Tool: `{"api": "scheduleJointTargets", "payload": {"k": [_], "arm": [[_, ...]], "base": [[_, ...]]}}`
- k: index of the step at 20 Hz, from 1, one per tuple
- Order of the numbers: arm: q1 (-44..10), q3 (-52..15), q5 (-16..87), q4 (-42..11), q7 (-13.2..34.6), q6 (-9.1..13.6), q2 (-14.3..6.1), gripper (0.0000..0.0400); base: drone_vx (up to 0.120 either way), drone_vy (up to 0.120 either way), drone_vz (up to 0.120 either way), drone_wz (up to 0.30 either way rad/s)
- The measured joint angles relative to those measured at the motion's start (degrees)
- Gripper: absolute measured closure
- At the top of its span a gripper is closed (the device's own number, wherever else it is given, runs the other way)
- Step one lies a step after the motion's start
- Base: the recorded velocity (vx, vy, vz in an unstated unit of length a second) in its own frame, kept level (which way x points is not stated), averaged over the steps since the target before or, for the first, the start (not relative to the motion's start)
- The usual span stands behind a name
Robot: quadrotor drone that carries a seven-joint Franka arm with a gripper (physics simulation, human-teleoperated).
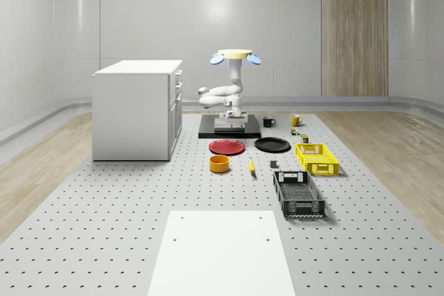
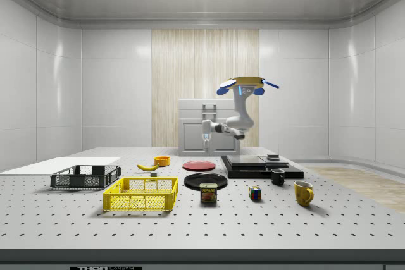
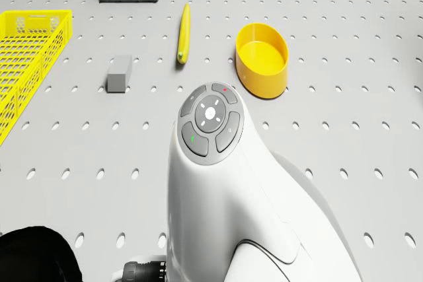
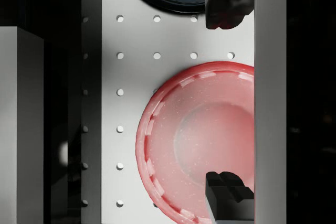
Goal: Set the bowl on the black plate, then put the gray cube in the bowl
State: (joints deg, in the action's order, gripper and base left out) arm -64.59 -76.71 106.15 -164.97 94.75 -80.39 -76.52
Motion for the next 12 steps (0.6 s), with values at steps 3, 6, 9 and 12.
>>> {"api": "scheduleJointTargets", "payload": {"k": [3,6,9,12], "arm": [[-0.1,-0.1,-0.3,0.0,0.1,-0.5,-0.6,0.0],[-0.3,-0.2,-0.5,0.1,0.3,-1.1,-1.1,0.0],[-0.4,-0.4,-0.8,0.1,0.4,-1.6,-1.7,0.0],[-0.6,-0.5,-1.0,0.1,0.5,-2.0,-2.2,0.0]], "base": [[0.12,0.0,0.0,0.0],[0.12,-0.067,0.0,0.0],[0.12,-0.013,-0.053,0.0],[0.12,0.0,-0.12,0.0]]}}
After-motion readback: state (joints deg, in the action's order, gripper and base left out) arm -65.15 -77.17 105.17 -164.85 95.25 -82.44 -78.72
